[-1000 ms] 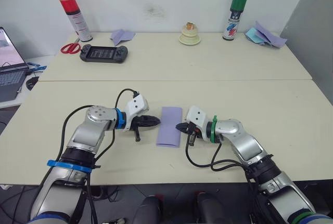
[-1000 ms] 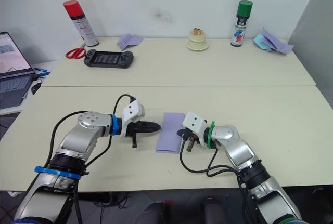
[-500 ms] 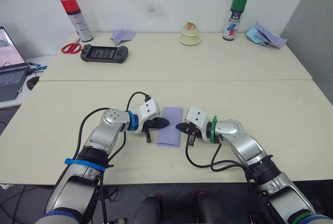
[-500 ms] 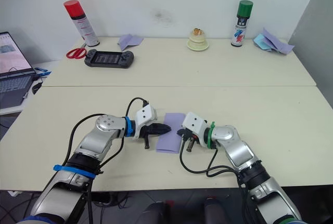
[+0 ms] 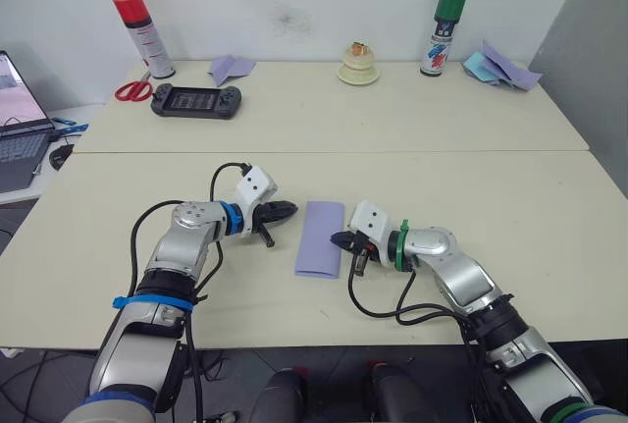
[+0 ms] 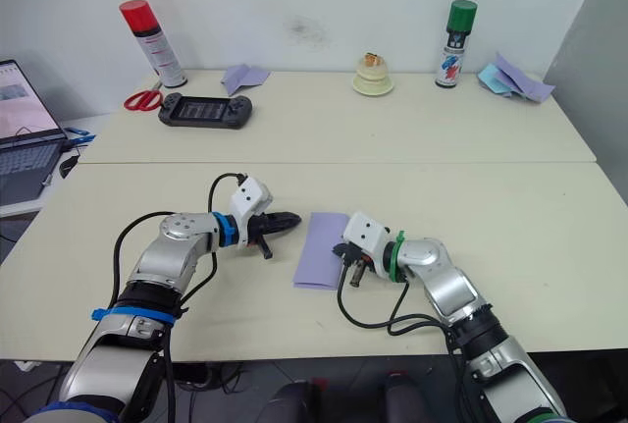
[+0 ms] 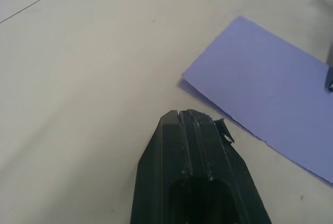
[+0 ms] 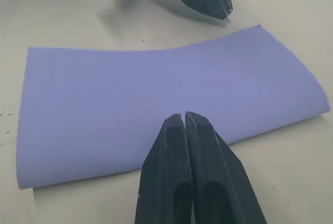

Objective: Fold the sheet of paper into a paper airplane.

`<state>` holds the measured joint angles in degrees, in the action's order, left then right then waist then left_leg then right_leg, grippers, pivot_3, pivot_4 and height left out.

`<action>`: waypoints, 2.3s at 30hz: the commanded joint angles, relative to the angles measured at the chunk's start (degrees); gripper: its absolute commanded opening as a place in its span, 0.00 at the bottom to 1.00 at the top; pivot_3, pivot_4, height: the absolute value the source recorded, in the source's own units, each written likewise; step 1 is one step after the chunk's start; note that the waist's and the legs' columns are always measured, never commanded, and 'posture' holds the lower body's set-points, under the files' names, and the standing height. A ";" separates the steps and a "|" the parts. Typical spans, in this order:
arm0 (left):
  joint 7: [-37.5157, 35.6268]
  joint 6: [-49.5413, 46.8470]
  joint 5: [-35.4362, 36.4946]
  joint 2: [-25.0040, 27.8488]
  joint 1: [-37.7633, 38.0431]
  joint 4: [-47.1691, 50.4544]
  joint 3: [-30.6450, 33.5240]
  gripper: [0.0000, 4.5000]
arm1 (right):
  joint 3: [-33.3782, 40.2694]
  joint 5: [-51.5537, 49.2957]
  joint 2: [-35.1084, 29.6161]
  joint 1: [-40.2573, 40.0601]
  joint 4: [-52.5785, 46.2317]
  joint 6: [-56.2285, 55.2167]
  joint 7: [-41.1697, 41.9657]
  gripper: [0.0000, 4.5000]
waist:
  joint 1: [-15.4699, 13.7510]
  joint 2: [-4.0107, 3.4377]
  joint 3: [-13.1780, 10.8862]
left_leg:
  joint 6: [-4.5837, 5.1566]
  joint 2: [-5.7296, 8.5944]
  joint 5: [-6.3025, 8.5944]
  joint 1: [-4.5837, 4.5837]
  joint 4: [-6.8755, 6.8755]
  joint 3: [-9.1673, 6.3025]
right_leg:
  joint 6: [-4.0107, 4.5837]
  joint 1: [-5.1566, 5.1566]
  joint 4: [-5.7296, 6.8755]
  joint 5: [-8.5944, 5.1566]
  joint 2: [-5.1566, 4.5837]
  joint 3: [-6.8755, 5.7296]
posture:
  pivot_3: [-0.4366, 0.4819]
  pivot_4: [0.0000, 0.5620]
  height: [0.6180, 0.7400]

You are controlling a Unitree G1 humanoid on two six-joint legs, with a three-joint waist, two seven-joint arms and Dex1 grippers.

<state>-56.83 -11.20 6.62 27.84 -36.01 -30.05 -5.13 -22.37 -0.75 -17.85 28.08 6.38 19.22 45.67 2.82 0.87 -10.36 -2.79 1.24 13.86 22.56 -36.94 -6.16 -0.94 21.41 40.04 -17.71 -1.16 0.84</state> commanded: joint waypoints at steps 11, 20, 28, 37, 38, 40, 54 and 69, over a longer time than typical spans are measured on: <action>-5.50 -3.14 2.78 -1.75 -0.11 6.87 -1.51 0.00 | -0.63 0.94 0.13 -0.62 0.36 0.66 -0.12 0.02 | 0.00 0.00 0.00 | 0.00 0.00 0.00 0.01 0.00 0.00 | 0.00 0.00 0.00 0.00 0.00 0.02 | 0.48 0.27 0.85; -6.87 3.63 -1.89 -2.60 1.31 5.32 -7.17 0.00 | -0.68 1.09 0.01 -0.35 0.88 -0.56 0.23 0.02 | -0.01 0.00 0.00 | -0.01 0.00 0.00 0.01 0.00 0.01 | 0.00 0.00 0.00 0.00 0.00 0.03 | 0.48 0.27 0.85; -7.43 6.96 -4.94 -2.23 2.48 2.93 -9.95 0.00 | 1.40 -0.19 0.50 0.68 2.18 -4.92 0.98 0.02 | -0.07 0.00 0.00 | 0.00 0.02 0.00 0.01 0.00 0.01 | 0.00 -0.01 -0.01 0.00 0.00 0.02 | 0.48 0.27 0.85; -6.44 7.50 -5.79 -2.28 2.55 1.25 -10.91 0.00 | -0.93 -1.61 -1.33 -1.96 7.42 -9.74 9.89 0.02 | -0.08 0.04 0.15 | 0.00 0.03 0.00 -0.05 0.00 0.02 | 0.00 -0.08 -0.02 0.00 -0.01 0.00 | 0.48 0.27 0.85; -6.39 7.45 -5.82 -2.22 2.68 1.30 -10.98 0.00 | -1.40 -1.55 -1.66 -2.75 6.93 -10.19 10.79 0.02 | -0.08 0.04 0.22 | 0.00 0.03 0.00 -0.05 0.00 0.02 | -0.01 -0.08 -0.02 0.00 -0.01 0.00 | 0.48 0.27 0.85; -6.30 7.28 -5.90 -2.13 2.95 1.43 -11.12 0.00 | -2.21 -1.48 -2.10 -4.52 5.96 -10.77 11.96 0.02 | -0.09 0.03 0.49 | 0.01 0.03 0.00 -0.07 0.01 0.02 | -0.01 -0.10 -0.04 -0.01 -0.01 0.00 | 0.48 0.27 0.85; -6.04 7.76 -6.80 -2.29 3.56 0.10 -11.39 0.00 | -7.35 -0.21 -5.40 -12.79 -2.37 -11.33 15.59 0.02 | -0.06 0.08 1.35 | 0.02 0.01 0.02 -0.45 0.16 0.13 | -0.23 -0.36 -0.09 -0.15 0.01 0.04 | 0.48 0.27 0.85; -5.92 9.39 -6.32 -2.75 4.38 -2.03 -10.93 0.00 | 4.13 -9.65 -2.34 -7.89 -8.26 -5.68 10.52 0.02 | -0.09 0.07 1.32 | 0.01 0.00 0.03 -0.82 0.28 -0.05 | -0.39 -0.89 -0.35 -0.28 -0.01 0.07 | 0.48 0.27 0.85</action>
<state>-62.37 -0.79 2.19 24.92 -33.62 -29.62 -14.40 -20.52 -8.42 -21.03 18.61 -1.65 12.85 57.28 2.74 0.94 -9.05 -2.77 1.24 13.90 21.74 -36.67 -6.21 -1.33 20.53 39.69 -17.99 -1.18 0.90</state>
